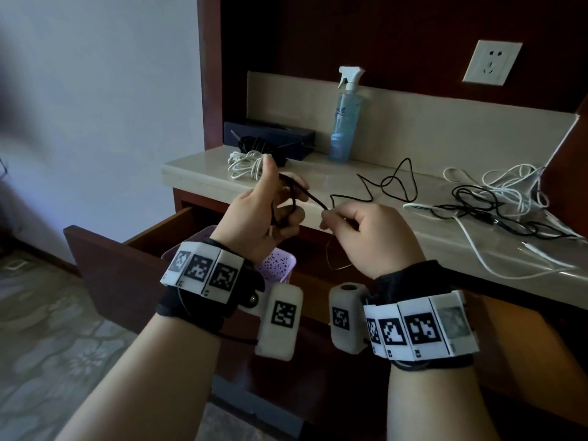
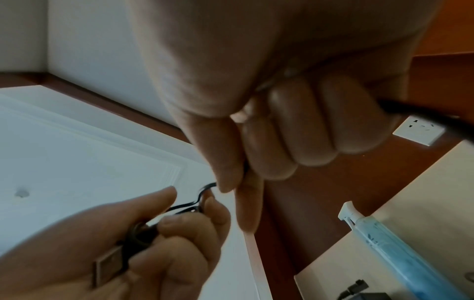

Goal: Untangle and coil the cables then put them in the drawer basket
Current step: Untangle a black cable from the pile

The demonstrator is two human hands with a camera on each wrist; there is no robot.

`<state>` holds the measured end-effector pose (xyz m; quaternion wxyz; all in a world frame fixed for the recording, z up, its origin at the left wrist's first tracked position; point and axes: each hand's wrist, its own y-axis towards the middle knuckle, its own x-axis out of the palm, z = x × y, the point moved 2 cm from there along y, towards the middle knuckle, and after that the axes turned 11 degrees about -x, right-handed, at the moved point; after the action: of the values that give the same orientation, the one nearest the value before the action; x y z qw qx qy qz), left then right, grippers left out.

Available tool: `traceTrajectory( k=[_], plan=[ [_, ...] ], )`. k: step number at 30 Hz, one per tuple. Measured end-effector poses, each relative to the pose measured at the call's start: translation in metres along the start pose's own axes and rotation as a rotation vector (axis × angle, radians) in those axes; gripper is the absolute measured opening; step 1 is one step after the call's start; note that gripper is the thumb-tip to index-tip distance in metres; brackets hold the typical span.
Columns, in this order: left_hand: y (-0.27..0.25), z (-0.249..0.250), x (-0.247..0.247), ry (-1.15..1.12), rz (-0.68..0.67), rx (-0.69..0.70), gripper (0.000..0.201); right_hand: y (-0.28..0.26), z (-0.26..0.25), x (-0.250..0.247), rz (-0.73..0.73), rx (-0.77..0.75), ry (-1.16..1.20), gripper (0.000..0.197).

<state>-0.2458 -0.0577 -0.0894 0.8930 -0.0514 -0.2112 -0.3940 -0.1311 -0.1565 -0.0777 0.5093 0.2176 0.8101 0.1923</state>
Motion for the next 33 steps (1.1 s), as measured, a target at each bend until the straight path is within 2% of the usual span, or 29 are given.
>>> traceTrajectory(
  k=[3,5,9,11,13,17,18,20,24,27,29,33],
  plan=[
    [0.001,0.003,-0.001,-0.105,-0.039,0.04,0.055,0.0,0.0,0.0,-0.071,-0.02,0.031,0.023],
    [0.001,0.004,-0.003,-0.138,-0.06,0.038,0.058,0.002,0.0,0.002,-0.069,-0.06,0.037,0.022],
    [0.006,0.005,-0.014,-0.166,-0.047,0.03,0.062,0.008,0.001,-0.001,0.216,-0.21,0.041,0.004],
    [0.011,0.006,-0.021,-0.168,-0.003,0.033,0.062,0.013,-0.003,0.002,0.252,-0.257,0.021,0.006],
    [0.017,0.01,-0.026,-0.158,0.014,0.064,0.061,0.02,-0.009,0.01,0.191,-0.264,0.002,0.009],
    [0.032,0.019,-0.039,-0.134,-0.005,0.1,0.062,0.035,-0.017,0.027,-0.011,-0.173,-0.011,0.005],
    [0.035,0.022,-0.043,-0.174,-0.014,0.093,0.061,0.038,-0.018,0.029,-0.03,-0.154,-0.007,0.004],
    [0.039,0.03,-0.052,-0.29,-0.004,0.072,0.06,0.045,-0.017,0.03,-0.049,-0.126,-0.003,0.013],
    [0.049,0.048,-0.081,-0.453,0.091,0.069,0.059,0.054,-0.007,0.027,-0.047,-0.037,0.003,0.02],
    [0.056,0.055,-0.103,-0.393,0.23,0.072,0.055,0.056,0.003,0.021,0.059,0.016,-0.016,0.014],
    [0.062,0.054,-0.113,-0.328,0.269,0.059,0.047,0.058,0.004,0.021,0.092,0.018,-0.005,0.01],
    [0.067,0.041,-0.107,-0.1,0.213,-0.019,0.029,0.067,-0.008,0.024,0.122,-0.183,-0.06,0.007]
  ],
)
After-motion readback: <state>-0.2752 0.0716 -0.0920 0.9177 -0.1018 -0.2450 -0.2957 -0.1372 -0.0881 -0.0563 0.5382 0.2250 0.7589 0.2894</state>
